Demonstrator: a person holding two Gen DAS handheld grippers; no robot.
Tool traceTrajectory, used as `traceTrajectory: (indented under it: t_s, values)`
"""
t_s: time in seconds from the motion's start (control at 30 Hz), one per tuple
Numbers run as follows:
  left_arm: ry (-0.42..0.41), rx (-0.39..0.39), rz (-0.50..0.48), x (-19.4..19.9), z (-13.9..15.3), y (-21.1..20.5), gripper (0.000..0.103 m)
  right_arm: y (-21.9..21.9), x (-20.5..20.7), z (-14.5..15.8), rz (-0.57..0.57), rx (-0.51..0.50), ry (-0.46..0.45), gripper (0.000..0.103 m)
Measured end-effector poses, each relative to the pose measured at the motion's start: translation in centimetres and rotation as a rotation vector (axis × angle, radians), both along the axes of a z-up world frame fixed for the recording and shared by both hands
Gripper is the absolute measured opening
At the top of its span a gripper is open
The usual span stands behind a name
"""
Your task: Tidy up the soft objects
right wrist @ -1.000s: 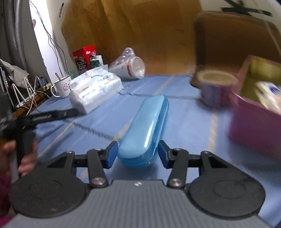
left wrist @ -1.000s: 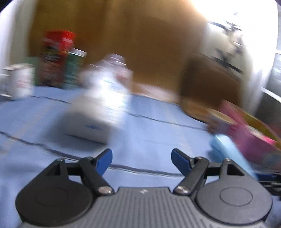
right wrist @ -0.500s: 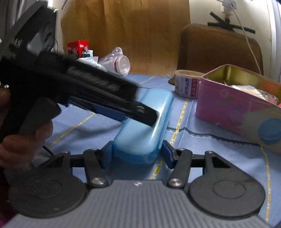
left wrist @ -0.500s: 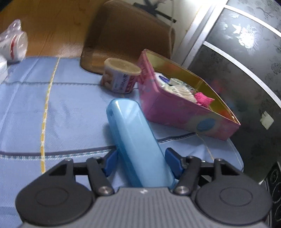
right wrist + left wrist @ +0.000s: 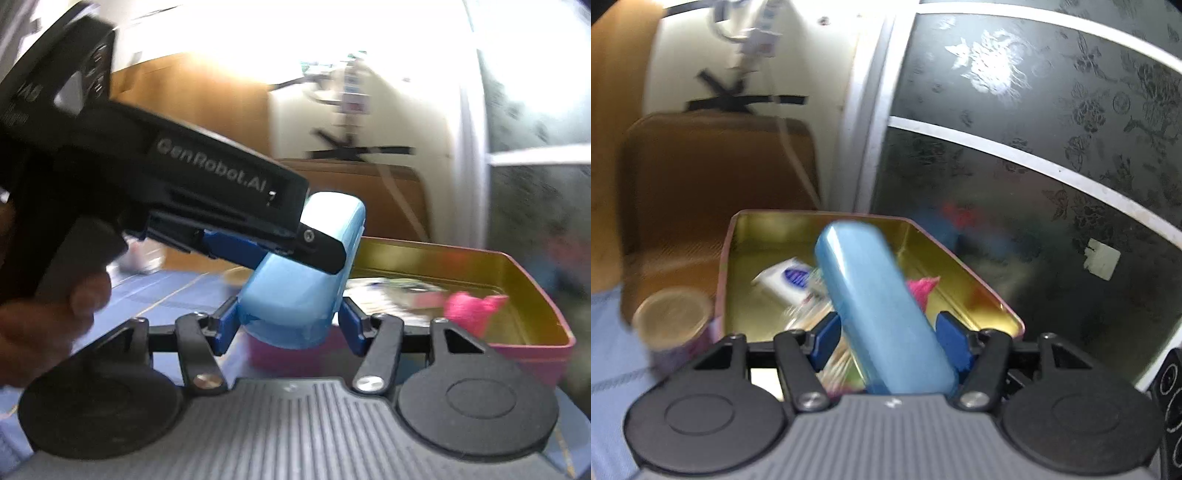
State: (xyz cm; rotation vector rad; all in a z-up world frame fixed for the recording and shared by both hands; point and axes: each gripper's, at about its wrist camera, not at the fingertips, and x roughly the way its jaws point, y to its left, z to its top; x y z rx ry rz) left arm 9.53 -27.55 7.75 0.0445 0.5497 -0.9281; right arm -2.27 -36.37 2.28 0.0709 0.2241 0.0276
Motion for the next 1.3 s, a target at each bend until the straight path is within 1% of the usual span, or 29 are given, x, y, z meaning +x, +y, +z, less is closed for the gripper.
traceTrajectory:
  t_s: [0.07,0.13,0.2,0.23,0.3,0.33,0.43,0.57,0.67,0.77,0.9,0.97,1.0,1.03,1.23,1.3]
  values:
    - [-0.006,0.01,-0.009,0.9,-0.2,-2.1,0.06,-1.6,1.3,0.0,-0.057,0.016,0.006,0.06]
    - [-0.028,0.042,0.024,1.4,-0.5,-3.8,0.065,-3.0,2.8,-0.1,-0.101,0.026,0.028,0.06]
    - [-0.049,0.063,0.051,1.5,-0.7,-4.4,0.065,-3.9,4.2,-0.2,-0.153,0.035,0.037,0.06]
    - [-0.054,0.065,0.065,1.4,-0.7,-4.3,0.068,-4.2,5.0,-0.3,-0.18,0.028,0.031,0.061]
    - [-0.052,0.073,0.097,1.2,-1.0,-3.6,0.073,-4.7,5.7,-0.6,-0.23,0.008,0.04,0.072]
    - [-0.052,0.078,0.112,1.2,-0.9,-3.3,0.074,-5.0,5.6,-0.7,-0.241,0.024,0.038,0.072]
    - [-0.054,0.083,0.162,0.7,-0.6,-1.6,0.076,-5.1,3.7,-0.4,-0.234,0.091,0.006,0.072]
    - [-0.046,0.09,0.231,-0.3,0.0,1.0,0.078,-3.9,1.1,-0.3,-0.255,0.107,-0.024,0.072]
    - [-0.067,0.113,0.279,-1.6,0.2,3.1,0.083,-3.0,-0.7,-0.1,-0.268,0.123,-0.035,0.073]
    - [-0.085,0.151,0.316,-3.2,-0.3,4.5,0.09,-1.9,-2.8,-0.1,-0.28,0.142,-0.036,0.073]
    - [-0.069,0.179,0.35,-5.0,-1.3,6.4,0.091,-0.6,-4.9,-0.2,-0.292,0.179,-0.028,0.073]
    - [-0.062,0.187,0.366,-5.9,-1.8,7.3,0.095,0.0,-5.5,-0.1,-0.293,0.191,-0.017,0.073]
    - [-0.061,0.187,0.375,-6.3,-2.0,7.8,0.1,0.3,-5.9,-0.1,-0.29,0.201,-0.012,0.073]
    - [-0.062,0.186,0.382,-6.7,-2.3,8.1,0.102,0.5,-6.2,-0.1,-0.287,0.211,-0.008,0.073]
    - [-0.038,0.194,0.405,-8.0,-3.1,9.9,0.103,1.9,-7.7,0.2,-0.263,0.263,0.004,0.074]
    - [-0.029,0.198,0.415,-8.3,-3.3,10.4,0.103,2.4,-8.1,0.5,-0.253,0.27,-0.001,0.076]
